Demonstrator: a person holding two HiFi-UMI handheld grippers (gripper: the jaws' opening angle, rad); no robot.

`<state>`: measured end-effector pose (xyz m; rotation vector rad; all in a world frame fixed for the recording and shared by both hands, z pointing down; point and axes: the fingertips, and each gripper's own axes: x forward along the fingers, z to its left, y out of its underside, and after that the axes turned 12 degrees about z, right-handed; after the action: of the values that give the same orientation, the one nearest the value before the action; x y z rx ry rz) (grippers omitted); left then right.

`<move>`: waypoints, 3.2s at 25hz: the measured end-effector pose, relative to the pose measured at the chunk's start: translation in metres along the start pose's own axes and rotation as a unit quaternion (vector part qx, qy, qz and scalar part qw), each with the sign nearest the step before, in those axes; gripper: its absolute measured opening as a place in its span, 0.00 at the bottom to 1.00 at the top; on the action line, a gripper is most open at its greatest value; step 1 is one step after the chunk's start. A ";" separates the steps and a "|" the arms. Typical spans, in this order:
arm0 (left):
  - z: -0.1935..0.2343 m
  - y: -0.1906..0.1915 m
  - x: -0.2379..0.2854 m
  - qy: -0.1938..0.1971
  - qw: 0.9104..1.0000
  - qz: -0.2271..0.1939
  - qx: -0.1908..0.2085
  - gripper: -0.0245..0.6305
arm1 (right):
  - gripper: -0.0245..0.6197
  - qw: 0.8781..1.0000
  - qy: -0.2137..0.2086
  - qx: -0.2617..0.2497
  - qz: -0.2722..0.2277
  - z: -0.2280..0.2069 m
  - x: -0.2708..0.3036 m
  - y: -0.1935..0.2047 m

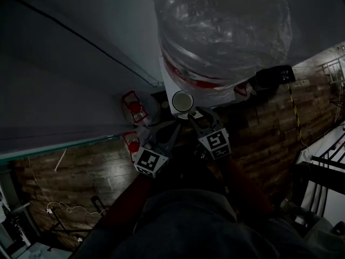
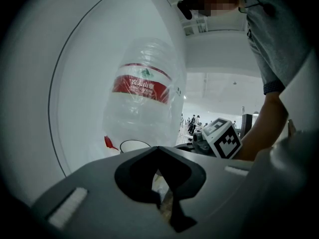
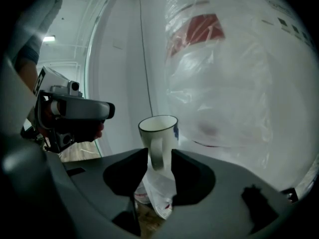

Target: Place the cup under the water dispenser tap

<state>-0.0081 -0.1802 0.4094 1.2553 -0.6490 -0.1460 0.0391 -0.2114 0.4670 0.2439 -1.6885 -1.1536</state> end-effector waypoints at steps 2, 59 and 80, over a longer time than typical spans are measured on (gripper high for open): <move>0.000 0.003 -0.001 0.000 1.000 0.001 -0.005 0.05 | 0.28 1.000 0.002 0.005 0.000 -0.001 0.004 0.002; -0.021 0.040 -0.028 0.010 0.999 -0.023 -0.029 0.05 | 0.14 0.994 0.071 0.015 -0.081 0.065 -0.095 0.036; -0.027 0.182 0.053 -0.132 0.987 -0.043 -0.081 0.05 | 0.14 0.998 -0.007 0.020 -0.063 0.034 -0.014 0.220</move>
<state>0.0056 -0.1215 0.5915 1.1155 -0.7939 -0.4344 0.0952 -0.0691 0.6294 0.3744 -1.7295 -1.2169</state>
